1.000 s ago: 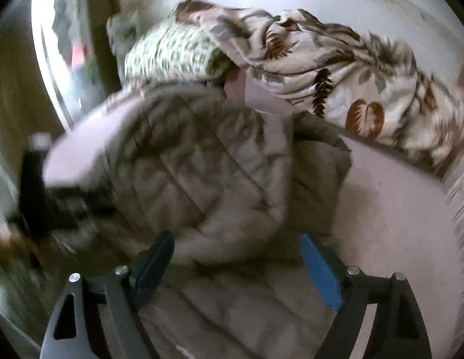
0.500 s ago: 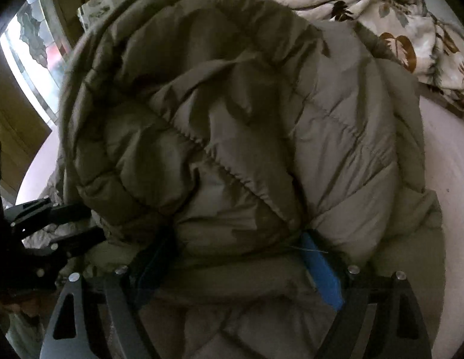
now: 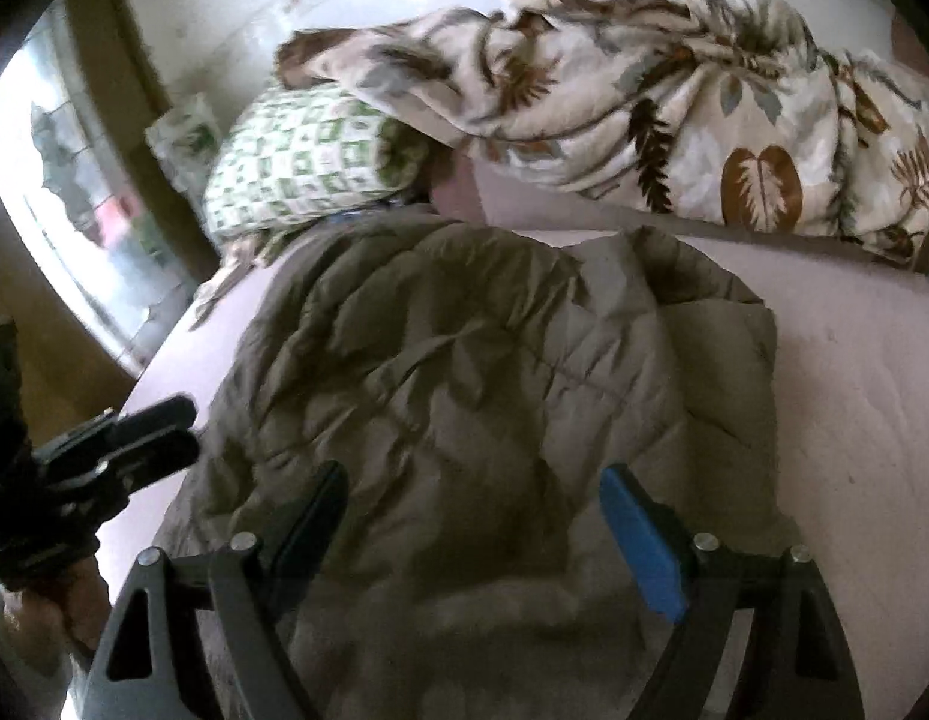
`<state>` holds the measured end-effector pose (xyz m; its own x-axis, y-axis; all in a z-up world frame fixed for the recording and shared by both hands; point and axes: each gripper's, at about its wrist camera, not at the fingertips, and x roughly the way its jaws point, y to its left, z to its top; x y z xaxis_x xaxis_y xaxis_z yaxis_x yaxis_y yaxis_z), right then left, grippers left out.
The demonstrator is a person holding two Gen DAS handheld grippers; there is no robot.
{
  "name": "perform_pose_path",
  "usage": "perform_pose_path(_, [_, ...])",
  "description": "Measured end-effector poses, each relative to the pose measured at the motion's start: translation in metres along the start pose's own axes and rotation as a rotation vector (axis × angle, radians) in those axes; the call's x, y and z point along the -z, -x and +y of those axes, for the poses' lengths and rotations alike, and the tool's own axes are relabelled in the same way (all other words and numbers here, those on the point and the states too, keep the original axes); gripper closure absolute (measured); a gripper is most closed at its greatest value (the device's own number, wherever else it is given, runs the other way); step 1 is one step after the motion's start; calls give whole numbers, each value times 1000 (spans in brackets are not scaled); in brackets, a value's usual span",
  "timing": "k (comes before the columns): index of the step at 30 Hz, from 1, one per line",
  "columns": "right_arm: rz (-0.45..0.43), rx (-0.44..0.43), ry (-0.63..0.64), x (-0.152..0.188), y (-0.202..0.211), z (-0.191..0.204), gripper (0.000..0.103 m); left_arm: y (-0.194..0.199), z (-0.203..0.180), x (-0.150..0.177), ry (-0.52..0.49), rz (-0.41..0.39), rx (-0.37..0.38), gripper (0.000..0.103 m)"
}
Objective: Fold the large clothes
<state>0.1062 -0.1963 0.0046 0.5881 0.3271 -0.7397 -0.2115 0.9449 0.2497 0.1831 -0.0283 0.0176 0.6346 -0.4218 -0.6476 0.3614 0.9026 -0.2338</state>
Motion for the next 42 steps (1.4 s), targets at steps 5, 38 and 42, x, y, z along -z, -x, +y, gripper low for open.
perform_pose_path(5, [78,70,7,-15,-58,-5,15,-78,21,-5,43,162,-93,60])
perform_pose_path(38, [107,161,59,48,-41,14,13,-10,21,82,46,157,-121,59])
perform_pose_path(42, [59,143,56,59,-4,17,13,22,17,87,54,89,-96,59])
